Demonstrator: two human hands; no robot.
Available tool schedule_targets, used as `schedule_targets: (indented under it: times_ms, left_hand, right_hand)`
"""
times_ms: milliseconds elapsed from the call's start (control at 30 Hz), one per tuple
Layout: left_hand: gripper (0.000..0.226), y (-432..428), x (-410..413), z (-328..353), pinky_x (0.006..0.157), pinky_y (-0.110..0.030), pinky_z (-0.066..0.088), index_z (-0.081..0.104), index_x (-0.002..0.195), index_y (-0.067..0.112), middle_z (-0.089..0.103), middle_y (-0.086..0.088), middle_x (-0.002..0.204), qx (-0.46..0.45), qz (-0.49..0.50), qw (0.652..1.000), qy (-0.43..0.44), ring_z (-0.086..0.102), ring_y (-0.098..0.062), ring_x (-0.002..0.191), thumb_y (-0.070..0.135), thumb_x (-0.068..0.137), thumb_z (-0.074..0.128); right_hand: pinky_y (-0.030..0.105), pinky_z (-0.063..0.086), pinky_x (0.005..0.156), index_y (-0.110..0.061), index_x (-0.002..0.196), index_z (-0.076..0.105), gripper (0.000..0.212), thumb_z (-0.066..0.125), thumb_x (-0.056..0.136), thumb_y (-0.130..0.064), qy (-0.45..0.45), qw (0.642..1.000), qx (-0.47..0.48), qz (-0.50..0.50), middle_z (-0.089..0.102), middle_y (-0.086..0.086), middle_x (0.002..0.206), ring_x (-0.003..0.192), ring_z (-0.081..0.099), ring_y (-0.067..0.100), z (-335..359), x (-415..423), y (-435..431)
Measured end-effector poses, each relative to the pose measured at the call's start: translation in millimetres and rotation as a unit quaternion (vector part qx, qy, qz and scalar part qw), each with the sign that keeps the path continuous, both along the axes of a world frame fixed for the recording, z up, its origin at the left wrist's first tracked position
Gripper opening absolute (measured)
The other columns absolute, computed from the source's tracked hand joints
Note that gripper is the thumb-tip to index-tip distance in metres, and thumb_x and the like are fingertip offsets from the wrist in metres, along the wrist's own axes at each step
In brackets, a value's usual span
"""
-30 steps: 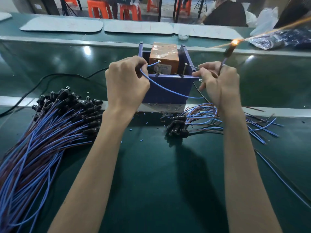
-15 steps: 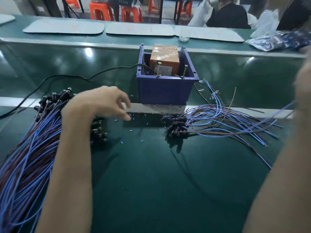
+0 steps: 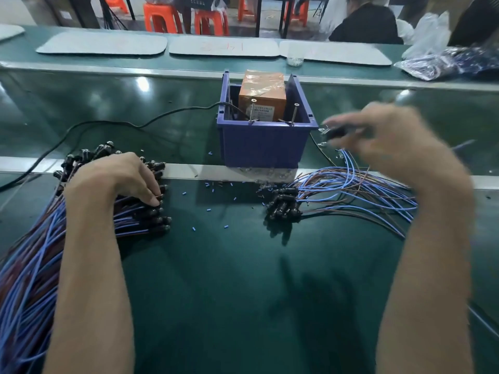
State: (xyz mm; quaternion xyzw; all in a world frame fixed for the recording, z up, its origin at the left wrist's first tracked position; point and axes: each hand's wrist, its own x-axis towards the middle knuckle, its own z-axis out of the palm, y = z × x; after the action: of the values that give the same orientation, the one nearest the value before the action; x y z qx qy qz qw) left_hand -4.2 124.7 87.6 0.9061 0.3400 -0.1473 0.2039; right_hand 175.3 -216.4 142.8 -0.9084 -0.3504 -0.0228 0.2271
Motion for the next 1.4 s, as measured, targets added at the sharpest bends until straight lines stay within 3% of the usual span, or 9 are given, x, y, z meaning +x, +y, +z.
schedule_targets:
  times_ms: [100, 167, 333, 500, 600, 767, 1000, 1233, 1400]
  left_hand:
    - [0.025, 3, -1, 0, 0.101, -0.035, 0.044, 0.075, 0.073, 0.028, 0.074, 0.008, 0.075, -0.037, -0.003, 0.999, 0.016, 0.066, -0.018, 0.094, 0.012, 0.061, 0.090]
    - [0.025, 4, -1, 0, 0.103, -0.035, 0.043, 0.075, 0.073, 0.026, 0.074, 0.009, 0.072, -0.049, -0.004, 0.999, 0.022, 0.067, -0.016, 0.092, 0.008, 0.061, 0.089]
    - [0.028, -1, 2, -2, 0.098, -0.033, 0.046, 0.074, 0.068, 0.026, 0.073, 0.010, 0.069, -0.039, -0.009, 0.999, 0.020, 0.067, -0.016, 0.087, 0.003, 0.061, 0.088]
    - [0.025, -8, 6, -4, 0.093, -0.034, 0.049, 0.074, 0.068, 0.028, 0.074, 0.002, 0.079, 0.012, -0.021, 0.999, 0.030, 0.066, -0.020, 0.092, 0.008, 0.061, 0.086]
    - [0.023, -10, 7, -5, 0.090, -0.033, 0.050, 0.073, 0.067, 0.030, 0.072, 0.003, 0.079, 0.027, -0.038, 0.998, 0.039, 0.065, -0.020, 0.090, 0.011, 0.061, 0.086]
    - [0.020, -9, 10, -4, 0.095, -0.035, 0.048, 0.071, 0.080, 0.029, 0.069, 0.001, 0.090, 0.039, -0.069, 0.995, 0.068, 0.063, -0.022, 0.096, 0.015, 0.072, 0.083]
    - [0.023, -10, 7, 2, 0.095, -0.038, 0.047, 0.062, 0.074, 0.031, 0.069, -0.005, 0.098, 0.035, -0.056, 0.998, 0.022, 0.062, -0.027, 0.097, 0.015, 0.076, 0.079]
    - [0.024, -33, 12, 17, 0.095, -0.042, 0.047, 0.057, 0.074, 0.032, 0.068, -0.003, 0.104, 0.072, -0.044, 0.995, -0.044, 0.060, -0.028, 0.103, 0.019, 0.077, 0.076]
    - [0.014, -62, 20, 34, 0.091, -0.040, 0.050, 0.063, 0.077, 0.032, 0.070, 0.006, 0.096, 0.106, -0.018, 0.975, -0.194, 0.063, -0.024, 0.099, 0.023, 0.078, 0.074]
  right_hand:
    - [0.023, 0.040, 0.084, -0.033, 0.122, 0.065, 0.036, 0.069, 0.087, -0.025, 0.136, 0.973, -0.176, 0.054, 0.068, -0.007, 0.100, 0.100, 0.059, 0.017, -37, -19, 32]
    - [0.021, 0.040, 0.088, -0.030, 0.125, 0.063, 0.039, 0.069, 0.087, -0.020, 0.180, 0.960, -0.207, 0.052, 0.067, -0.004, 0.118, 0.107, 0.058, 0.014, -50, -10, 39]
    - [0.000, 0.035, 0.058, -0.026, 0.108, 0.073, 0.030, 0.071, 0.084, -0.009, 0.188, 0.975, -0.115, 0.037, 0.068, -0.009, 0.082, 0.064, 0.052, -0.014, -74, 1, 40]
    - [0.021, 0.041, 0.082, -0.025, 0.106, 0.074, 0.028, 0.071, 0.084, -0.009, 0.211, 0.970, -0.114, 0.026, 0.072, 0.001, 0.103, 0.088, 0.058, 0.010, -75, -2, 37]
    - [0.023, 0.044, 0.081, -0.026, 0.106, 0.073, 0.029, 0.074, 0.082, -0.010, 0.212, 0.972, -0.103, 0.013, 0.073, 0.001, 0.096, 0.088, 0.061, 0.012, -70, -4, 34]
    - [0.005, 0.045, 0.067, -0.026, 0.107, 0.071, 0.029, 0.076, 0.080, -0.014, 0.206, 0.978, 0.001, 0.012, 0.070, -0.006, 0.096, 0.086, 0.064, 0.007, -52, -10, 30]
    - [0.036, 0.053, 0.089, -0.028, 0.113, 0.067, 0.029, 0.071, 0.085, -0.031, 0.219, 0.974, -0.051, 0.019, 0.070, -0.004, 0.102, 0.096, 0.064, 0.015, -50, -13, 36]
    - [0.011, 0.043, 0.069, -0.030, 0.110, 0.068, 0.024, 0.069, 0.086, -0.034, 0.195, 0.979, -0.033, 0.047, 0.069, -0.012, 0.094, 0.087, 0.063, 0.001, -48, -19, 45]
    - [0.001, 0.040, 0.061, -0.026, 0.108, 0.069, 0.022, 0.070, 0.086, -0.030, 0.184, 0.978, 0.035, 0.093, 0.071, -0.008, 0.093, 0.070, 0.059, -0.008, -41, -34, 63]
